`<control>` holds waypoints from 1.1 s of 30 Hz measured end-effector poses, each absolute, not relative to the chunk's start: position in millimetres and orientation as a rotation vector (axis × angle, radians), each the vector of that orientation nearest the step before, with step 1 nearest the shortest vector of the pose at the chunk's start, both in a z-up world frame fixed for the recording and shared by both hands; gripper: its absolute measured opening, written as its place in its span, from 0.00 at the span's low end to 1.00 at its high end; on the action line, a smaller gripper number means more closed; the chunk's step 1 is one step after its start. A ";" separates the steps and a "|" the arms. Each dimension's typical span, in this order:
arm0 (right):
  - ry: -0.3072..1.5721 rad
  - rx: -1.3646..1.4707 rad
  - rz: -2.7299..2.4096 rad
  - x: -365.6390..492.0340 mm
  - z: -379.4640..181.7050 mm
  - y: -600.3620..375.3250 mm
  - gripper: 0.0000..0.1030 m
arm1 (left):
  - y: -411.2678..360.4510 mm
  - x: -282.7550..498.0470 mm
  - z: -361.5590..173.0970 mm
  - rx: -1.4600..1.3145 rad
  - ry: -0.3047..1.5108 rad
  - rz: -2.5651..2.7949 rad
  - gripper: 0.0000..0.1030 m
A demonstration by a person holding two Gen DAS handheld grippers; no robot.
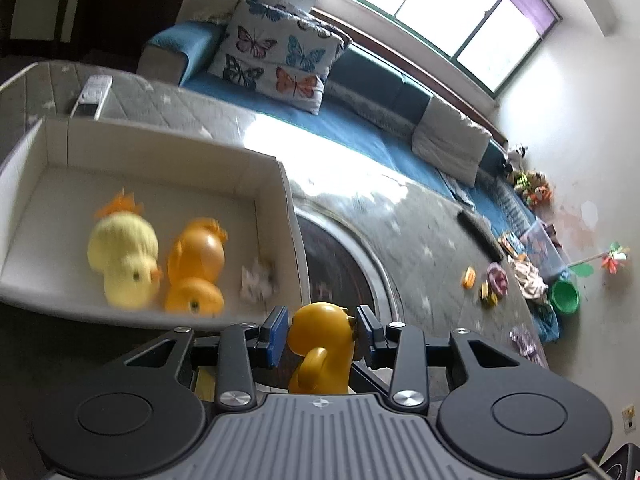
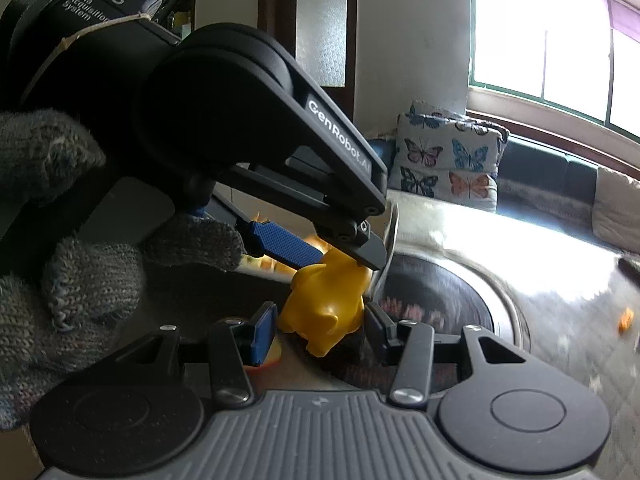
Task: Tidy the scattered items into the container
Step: 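Lift the small orange duck with both tools and carry it over the box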
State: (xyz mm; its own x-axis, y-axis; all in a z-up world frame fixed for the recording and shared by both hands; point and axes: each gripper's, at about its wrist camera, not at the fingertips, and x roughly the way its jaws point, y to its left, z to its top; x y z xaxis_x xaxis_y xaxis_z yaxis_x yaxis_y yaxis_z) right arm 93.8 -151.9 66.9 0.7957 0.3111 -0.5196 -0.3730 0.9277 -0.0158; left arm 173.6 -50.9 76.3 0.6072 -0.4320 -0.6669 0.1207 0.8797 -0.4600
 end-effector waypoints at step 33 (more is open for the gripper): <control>0.573 -0.119 0.377 188.2 46.1 -142.3 0.47 | -34.8 250.6 48.4 -0.390 0.907 -0.279 0.37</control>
State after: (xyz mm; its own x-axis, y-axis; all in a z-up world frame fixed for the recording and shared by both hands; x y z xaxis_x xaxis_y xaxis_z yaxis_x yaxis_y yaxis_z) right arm 188.2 -142.3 46.1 0.7742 0.3144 -0.5494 -0.3797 0.9251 -0.0057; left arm 250.6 -34.8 48.4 0.5876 -0.3948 -0.7063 0.0708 0.8946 -0.4412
